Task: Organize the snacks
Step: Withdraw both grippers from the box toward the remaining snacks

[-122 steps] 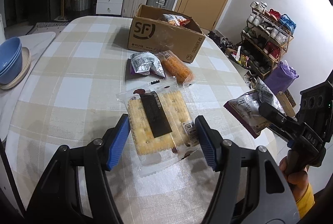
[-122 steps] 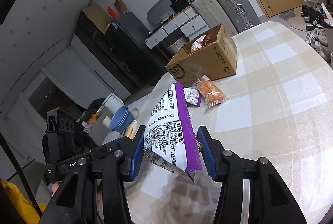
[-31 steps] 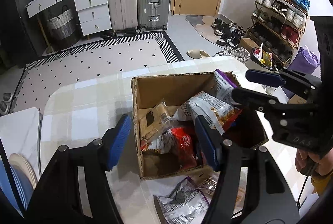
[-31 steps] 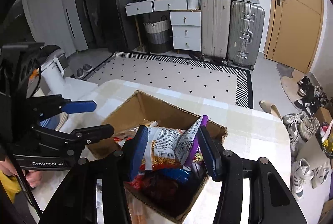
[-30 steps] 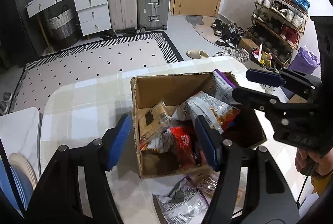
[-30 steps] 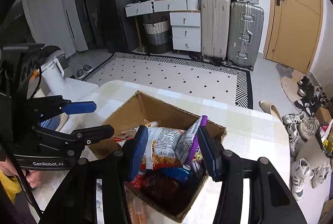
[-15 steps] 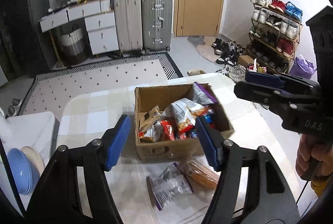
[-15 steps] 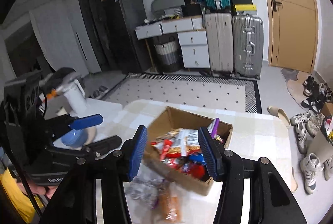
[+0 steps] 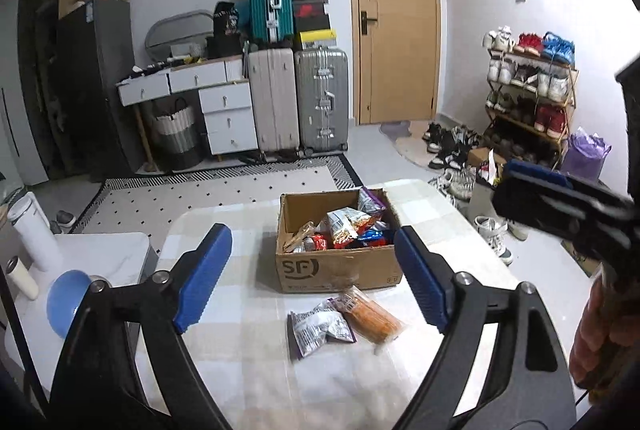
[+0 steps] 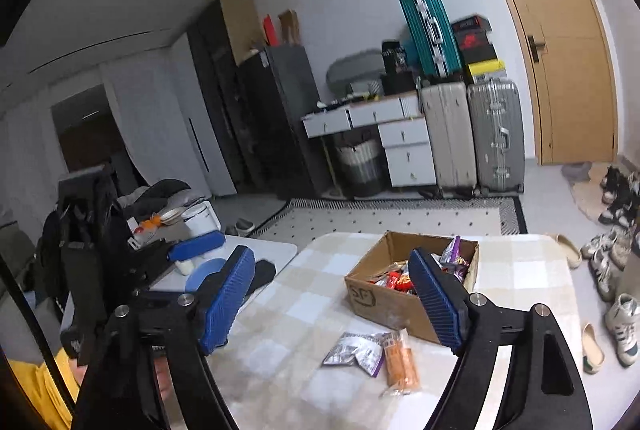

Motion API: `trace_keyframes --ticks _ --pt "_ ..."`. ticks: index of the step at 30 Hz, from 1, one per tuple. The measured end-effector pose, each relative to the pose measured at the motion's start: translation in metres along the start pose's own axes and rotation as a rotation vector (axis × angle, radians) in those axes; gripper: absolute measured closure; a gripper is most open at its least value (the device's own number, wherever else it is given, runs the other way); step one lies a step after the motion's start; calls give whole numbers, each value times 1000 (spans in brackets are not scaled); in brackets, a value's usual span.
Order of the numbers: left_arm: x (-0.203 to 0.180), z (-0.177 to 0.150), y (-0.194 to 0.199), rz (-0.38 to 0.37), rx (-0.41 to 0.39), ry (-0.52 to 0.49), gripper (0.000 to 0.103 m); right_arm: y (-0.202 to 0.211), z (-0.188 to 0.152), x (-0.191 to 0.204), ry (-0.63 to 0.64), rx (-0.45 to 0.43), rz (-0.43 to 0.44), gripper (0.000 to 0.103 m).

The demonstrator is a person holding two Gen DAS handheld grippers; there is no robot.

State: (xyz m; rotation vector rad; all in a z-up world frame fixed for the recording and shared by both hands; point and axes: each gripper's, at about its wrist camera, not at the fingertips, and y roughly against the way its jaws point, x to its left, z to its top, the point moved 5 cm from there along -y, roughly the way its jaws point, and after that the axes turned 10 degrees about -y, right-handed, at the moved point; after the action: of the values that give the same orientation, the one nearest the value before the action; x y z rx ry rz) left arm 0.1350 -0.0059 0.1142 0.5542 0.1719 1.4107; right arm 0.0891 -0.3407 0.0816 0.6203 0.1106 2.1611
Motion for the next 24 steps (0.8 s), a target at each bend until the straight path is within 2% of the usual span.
trace_keyframes --ticks 3,4,5,8,14,18,24 --pt "-5 -7 34 16 -35 5 8 30 -18 18 35 -42 27 12" --pt "-7 -11 44 5 -39 13 0 42 -26 24 50 -65 37 8" --pt "-9 -17 54 -8 -47 28 0 50 -32 28 56 -79 41 2" --pt "-12 -40 82 -37 -63 65 0 71 -55 40 81 -100 49 1" --pt "-11 -93 120 30 -104 110 0 85 -107 25 28 -109 26 1" --pt "-10 -138 126 49 -81 146 0 84 -144 16 35 -100 -6 1" --pt "-12 -197 96 80 23 131 0 63 -178 0 13 -7 -59 1"
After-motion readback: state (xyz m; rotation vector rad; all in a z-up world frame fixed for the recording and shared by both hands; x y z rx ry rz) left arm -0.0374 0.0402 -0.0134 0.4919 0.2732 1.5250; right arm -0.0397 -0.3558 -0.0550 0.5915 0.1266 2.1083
